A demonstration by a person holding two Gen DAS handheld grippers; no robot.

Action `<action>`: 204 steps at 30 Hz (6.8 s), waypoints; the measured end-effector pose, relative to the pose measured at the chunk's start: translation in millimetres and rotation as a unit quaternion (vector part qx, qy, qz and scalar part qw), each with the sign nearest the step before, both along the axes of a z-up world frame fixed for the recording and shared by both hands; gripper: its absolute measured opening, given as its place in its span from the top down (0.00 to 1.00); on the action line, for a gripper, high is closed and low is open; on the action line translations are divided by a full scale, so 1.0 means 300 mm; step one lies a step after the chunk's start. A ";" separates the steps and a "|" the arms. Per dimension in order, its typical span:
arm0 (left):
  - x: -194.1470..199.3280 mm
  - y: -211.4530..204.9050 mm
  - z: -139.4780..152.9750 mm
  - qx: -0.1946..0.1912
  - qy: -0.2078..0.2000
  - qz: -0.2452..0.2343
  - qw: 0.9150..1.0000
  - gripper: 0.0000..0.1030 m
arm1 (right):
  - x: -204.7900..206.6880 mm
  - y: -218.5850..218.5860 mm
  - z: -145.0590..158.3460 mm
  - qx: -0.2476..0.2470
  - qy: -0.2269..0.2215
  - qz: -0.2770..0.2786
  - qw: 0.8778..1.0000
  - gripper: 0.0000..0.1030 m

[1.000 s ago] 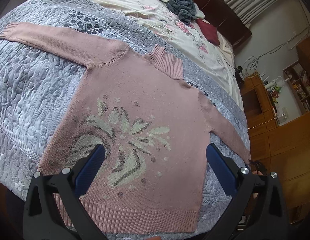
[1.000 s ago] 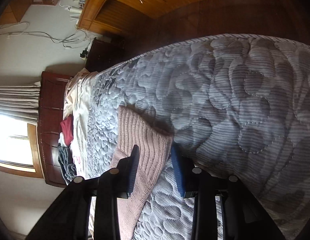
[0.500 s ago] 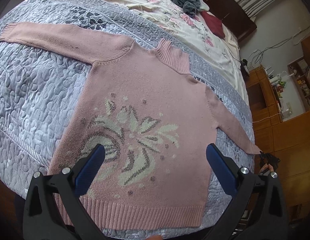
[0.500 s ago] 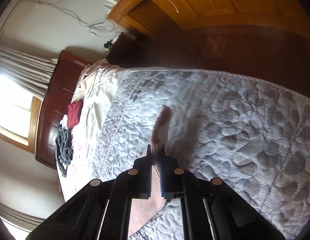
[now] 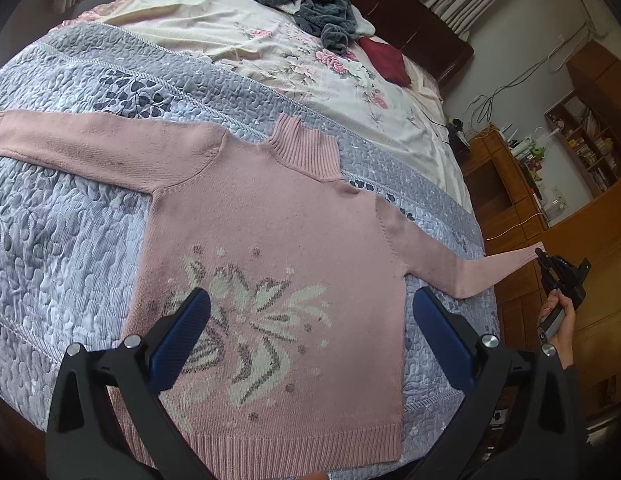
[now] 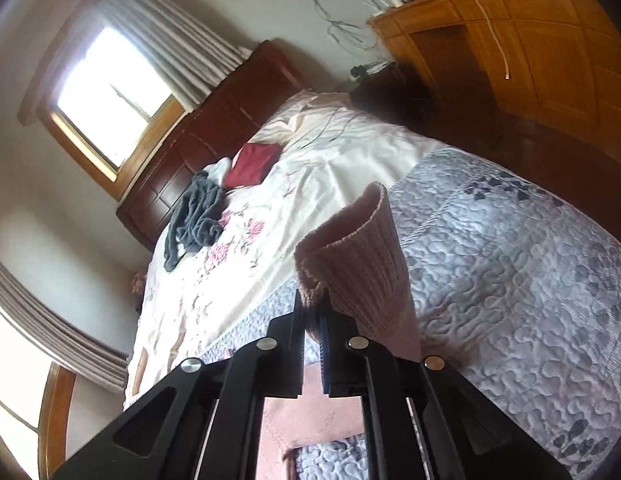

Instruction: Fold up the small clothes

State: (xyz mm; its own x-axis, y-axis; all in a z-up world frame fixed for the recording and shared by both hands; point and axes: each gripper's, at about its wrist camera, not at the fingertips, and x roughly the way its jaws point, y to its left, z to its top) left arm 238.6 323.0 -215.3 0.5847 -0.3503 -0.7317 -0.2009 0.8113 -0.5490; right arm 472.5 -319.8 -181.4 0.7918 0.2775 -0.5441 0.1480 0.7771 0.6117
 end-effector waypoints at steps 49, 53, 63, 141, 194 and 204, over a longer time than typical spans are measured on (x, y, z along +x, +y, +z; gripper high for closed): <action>0.947 -0.636 -0.721 -0.169 0.231 -0.162 0.944 0.74 | -0.542 0.884 -0.544 -0.110 0.125 0.224 0.960 0.52; 0.961 -0.606 -0.676 -0.165 0.216 -0.163 0.948 0.94 | -0.557 0.924 -0.536 -0.097 0.121 0.233 0.960 0.52; 0.974 -0.412 -0.377 -0.135 0.132 -0.178 0.966 0.96 | -0.603 0.991 -0.523 -0.100 0.118 0.256 0.954 0.51; 0.571 0.798 -0.558 -0.087 0.117 0.086 0.986 0.36 | -0.584 1.277 -0.457 -0.098 0.123 0.313 0.937 0.48; 0.325 1.208 -0.018 -0.060 -0.084 0.160 0.982 0.93 | -0.587 1.480 -0.283 -0.094 0.098 0.340 0.931 0.34; 0.512 0.863 -0.161 -0.048 -0.045 0.065 0.996 0.94 | -0.536 1.421 -0.352 -0.078 0.125 0.322 0.935 0.28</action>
State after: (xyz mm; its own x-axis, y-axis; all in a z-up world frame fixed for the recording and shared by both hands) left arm 392.2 582.0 -263.6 0.6917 -0.3332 -0.6407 -0.2465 0.7250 -0.6431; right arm 311.7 106.5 -287.1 0.3304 0.5544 -0.7639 -0.2585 0.8315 0.4917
